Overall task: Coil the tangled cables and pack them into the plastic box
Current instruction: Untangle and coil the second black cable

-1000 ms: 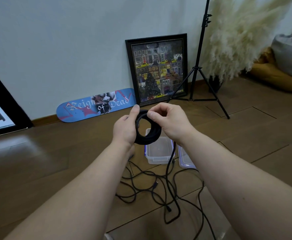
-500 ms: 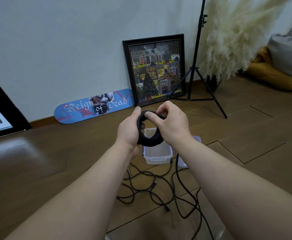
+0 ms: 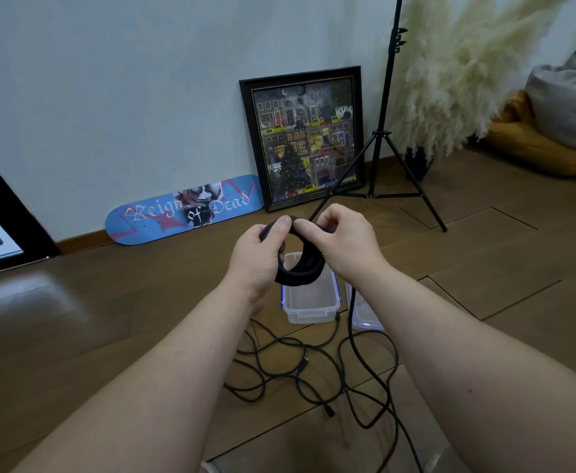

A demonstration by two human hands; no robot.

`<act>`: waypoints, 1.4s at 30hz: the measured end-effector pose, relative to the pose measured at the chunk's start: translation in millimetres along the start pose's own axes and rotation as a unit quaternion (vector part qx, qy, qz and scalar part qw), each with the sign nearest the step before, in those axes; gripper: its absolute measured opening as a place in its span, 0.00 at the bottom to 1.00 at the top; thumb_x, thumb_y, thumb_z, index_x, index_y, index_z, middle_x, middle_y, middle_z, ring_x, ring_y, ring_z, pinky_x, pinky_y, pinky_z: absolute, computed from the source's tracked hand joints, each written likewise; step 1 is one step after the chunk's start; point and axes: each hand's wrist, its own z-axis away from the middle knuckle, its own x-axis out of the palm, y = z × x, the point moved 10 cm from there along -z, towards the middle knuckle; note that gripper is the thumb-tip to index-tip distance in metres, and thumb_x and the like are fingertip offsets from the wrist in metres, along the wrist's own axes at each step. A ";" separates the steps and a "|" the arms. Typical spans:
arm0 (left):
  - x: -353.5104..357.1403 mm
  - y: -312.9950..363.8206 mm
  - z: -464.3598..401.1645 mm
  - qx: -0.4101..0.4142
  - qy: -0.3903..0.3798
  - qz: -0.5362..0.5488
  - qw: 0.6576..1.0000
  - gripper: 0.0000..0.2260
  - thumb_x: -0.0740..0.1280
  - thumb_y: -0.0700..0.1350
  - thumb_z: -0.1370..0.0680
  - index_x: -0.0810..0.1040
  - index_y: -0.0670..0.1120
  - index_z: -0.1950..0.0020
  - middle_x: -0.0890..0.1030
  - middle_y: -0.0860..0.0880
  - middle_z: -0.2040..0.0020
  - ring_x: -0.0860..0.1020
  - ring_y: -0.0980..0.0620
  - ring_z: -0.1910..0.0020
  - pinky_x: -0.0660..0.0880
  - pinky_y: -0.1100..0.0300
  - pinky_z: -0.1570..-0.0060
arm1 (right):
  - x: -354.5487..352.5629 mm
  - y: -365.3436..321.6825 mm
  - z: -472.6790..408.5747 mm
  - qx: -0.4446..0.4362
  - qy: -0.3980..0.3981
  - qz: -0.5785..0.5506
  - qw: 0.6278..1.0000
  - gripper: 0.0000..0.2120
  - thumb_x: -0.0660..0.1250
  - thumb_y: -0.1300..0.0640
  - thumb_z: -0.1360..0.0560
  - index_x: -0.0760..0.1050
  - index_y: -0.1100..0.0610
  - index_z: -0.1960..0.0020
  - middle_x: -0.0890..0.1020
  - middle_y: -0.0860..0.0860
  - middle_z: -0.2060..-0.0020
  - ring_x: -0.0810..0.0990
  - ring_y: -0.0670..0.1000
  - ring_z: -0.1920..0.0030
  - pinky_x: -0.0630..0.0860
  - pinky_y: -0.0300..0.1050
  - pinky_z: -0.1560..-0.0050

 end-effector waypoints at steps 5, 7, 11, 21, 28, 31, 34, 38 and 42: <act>-14.5 -0.9 -4.8 0.005 0.039 0.005 0.999 0.10 0.65 0.51 0.20 0.76 0.44 0.53 0.70 0.50 0.66 0.67 0.54 0.70 0.66 0.60 0.66 | 9.3 5.1 1.3 0.005 -0.089 -0.081 0.993 0.04 0.72 0.61 0.26 0.77 0.54 0.56 0.81 0.53 0.60 0.79 0.51 0.59 0.80 0.54 0.54; -16.3 -0.8 -5.3 0.010 0.058 0.013 0.998 0.11 0.66 0.52 0.20 0.75 0.45 0.56 0.70 0.51 0.68 0.67 0.53 0.70 0.65 0.58 0.65 | 10.6 5.3 0.8 0.001 -0.089 -0.073 0.993 0.06 0.73 0.61 0.28 0.76 0.54 0.54 0.80 0.52 0.59 0.78 0.50 0.60 0.79 0.54 0.53; -19.5 -2.9 -2.4 -0.020 0.103 0.094 0.990 0.13 0.68 0.53 0.22 0.75 0.46 0.60 0.70 0.51 0.69 0.66 0.54 0.71 0.64 0.59 0.65 | 10.9 2.3 0.4 -0.018 -0.079 -0.037 0.996 0.09 0.72 0.57 0.27 0.75 0.54 0.49 0.80 0.49 0.58 0.78 0.50 0.58 0.79 0.52 0.52; -24.2 11.4 -3.1 0.022 0.099 0.106 0.989 0.10 0.71 0.49 0.23 0.76 0.47 0.61 0.69 0.52 0.70 0.65 0.54 0.71 0.64 0.59 0.66 | -1.1 -22.7 14.6 -0.167 0.052 0.089 0.981 0.14 0.65 0.53 0.21 0.78 0.51 0.37 0.72 0.47 0.57 0.71 0.43 0.61 0.70 0.42 0.56; -24.2 25.4 -5.3 0.094 0.090 0.007 0.991 0.14 0.71 0.59 0.33 0.77 0.49 0.62 0.74 0.56 0.72 0.69 0.52 0.69 0.67 0.54 0.60 | -28.0 -20.5 5.2 -0.085 0.123 -0.021 0.989 0.06 0.70 0.54 0.24 0.79 0.53 0.59 0.74 0.43 0.70 0.71 0.41 0.68 0.66 0.33 0.65; -17.9 29.0 -5.5 0.099 0.069 0.007 0.993 0.17 0.71 0.63 0.34 0.77 0.49 0.62 0.72 0.55 0.72 0.67 0.51 0.69 0.66 0.55 0.64 | -25.0 -10.0 -1.2 -0.029 0.105 -0.111 0.988 0.09 0.71 0.54 0.25 0.75 0.53 0.63 0.74 0.46 0.71 0.71 0.45 0.68 0.71 0.43 0.62; -13.5 26.8 -5.1 0.087 0.055 0.019 0.994 0.18 0.70 0.61 0.32 0.75 0.46 0.60 0.70 0.53 0.71 0.66 0.52 0.72 0.64 0.56 0.67 | -17.8 -9.1 -0.8 -0.005 0.089 -0.182 0.979 0.11 0.70 0.56 0.25 0.73 0.54 0.64 0.75 0.49 0.70 0.73 0.51 0.66 0.76 0.55 0.59; -16.8 27.6 -3.3 0.101 0.061 -0.013 0.993 0.18 0.68 0.65 0.32 0.75 0.50 0.62 0.72 0.55 0.71 0.68 0.52 0.68 0.65 0.55 0.64 | -26.4 -25.9 1.1 -0.053 0.114 -0.149 0.981 0.12 0.69 0.57 0.24 0.71 0.53 0.64 0.71 0.46 0.71 0.69 0.43 0.70 0.70 0.45 0.63; -10.5 27.4 -1.1 0.101 0.048 -0.020 0.994 0.15 0.66 0.62 0.29 0.76 0.50 0.61 0.73 0.56 0.71 0.69 0.53 0.68 0.66 0.56 0.66 | -20.1 -13.1 -1.1 -0.011 0.084 -0.128 0.988 0.10 0.68 0.54 0.23 0.72 0.54 0.61 0.74 0.46 0.69 0.71 0.45 0.67 0.71 0.47 0.61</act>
